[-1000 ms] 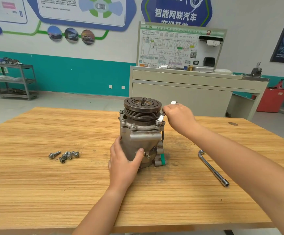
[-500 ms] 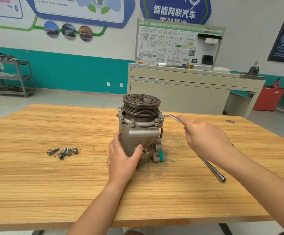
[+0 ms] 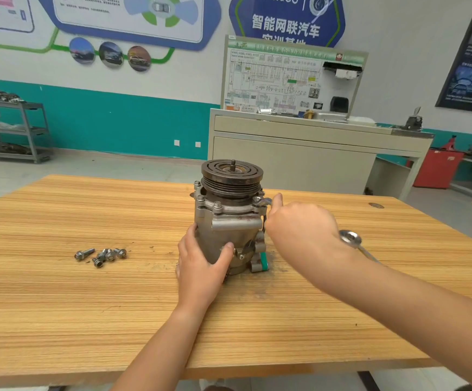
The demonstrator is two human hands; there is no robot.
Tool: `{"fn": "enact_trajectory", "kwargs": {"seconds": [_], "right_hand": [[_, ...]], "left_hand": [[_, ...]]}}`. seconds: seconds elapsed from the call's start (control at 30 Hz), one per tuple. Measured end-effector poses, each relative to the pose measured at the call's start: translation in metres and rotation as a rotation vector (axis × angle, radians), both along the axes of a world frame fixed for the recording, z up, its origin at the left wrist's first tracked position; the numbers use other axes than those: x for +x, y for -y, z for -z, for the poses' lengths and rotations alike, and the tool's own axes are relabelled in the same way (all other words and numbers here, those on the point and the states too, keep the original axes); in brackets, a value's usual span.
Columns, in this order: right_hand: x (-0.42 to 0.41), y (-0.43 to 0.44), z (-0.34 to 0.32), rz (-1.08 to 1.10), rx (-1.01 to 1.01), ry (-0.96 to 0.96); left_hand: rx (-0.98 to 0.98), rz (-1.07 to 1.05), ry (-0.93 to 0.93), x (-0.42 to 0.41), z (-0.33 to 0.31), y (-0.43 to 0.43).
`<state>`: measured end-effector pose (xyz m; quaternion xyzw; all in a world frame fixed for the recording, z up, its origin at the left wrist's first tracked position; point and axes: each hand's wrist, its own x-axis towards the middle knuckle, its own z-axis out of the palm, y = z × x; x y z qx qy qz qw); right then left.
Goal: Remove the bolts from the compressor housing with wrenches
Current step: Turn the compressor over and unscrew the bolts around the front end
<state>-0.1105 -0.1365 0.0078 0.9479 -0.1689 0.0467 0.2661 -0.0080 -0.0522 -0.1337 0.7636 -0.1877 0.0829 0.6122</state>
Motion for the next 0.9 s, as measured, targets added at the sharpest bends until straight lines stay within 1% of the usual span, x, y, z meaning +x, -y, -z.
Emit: {"fn": "enact_trajectory", "kwargs": {"seconds": [0.07,0.2,0.3,0.37,0.53,0.63,0.67,0.7,0.77,0.8,0.83,0.87,0.9], "right_hand": [[-0.003,0.019,-0.01,-0.09,-0.094,0.019],[-0.001,0.062,-0.03,-0.224,-0.151,0.054],[0.019,0.083,-0.028,-0.249,-0.213,0.085],[0.036,0.093,-0.02,-0.242,-0.209,0.111],[0.072,0.102,0.017,-0.28,-0.028,0.294],[0.08,0.101,0.026,-0.308,0.025,0.377],[0.077,0.1,0.025,-0.303,0.078,0.434],[0.072,0.099,0.024,-0.3,0.171,0.538],[0.055,0.092,0.019,-0.291,0.46,0.794],[0.044,0.085,0.016,-0.309,0.595,0.893],[0.033,0.078,0.014,-0.331,0.648,0.923],[0.021,0.07,0.013,-0.346,0.622,0.886],[0.009,0.063,0.014,-0.344,0.548,0.802]], "left_hand": [[0.003,0.005,-0.005,0.0,0.0,0.0],[-0.003,0.015,-0.007,0.001,0.0,0.0],[-0.006,0.017,-0.006,0.001,0.0,0.0],[-0.008,0.017,-0.005,0.001,0.0,0.0],[-0.007,0.019,-0.001,0.002,0.0,0.0],[-0.009,0.021,-0.006,0.002,0.0,-0.001],[-0.011,0.024,-0.013,0.001,0.001,-0.001],[-0.014,0.029,-0.018,0.001,0.001,-0.001],[-0.018,0.035,-0.015,0.001,0.001,-0.001],[-0.017,0.037,-0.013,0.001,0.001,-0.001],[-0.016,0.037,-0.014,0.001,0.001,-0.001],[-0.014,0.036,-0.014,0.002,0.001,0.0],[-0.013,0.033,-0.013,0.002,0.002,0.0]]}}
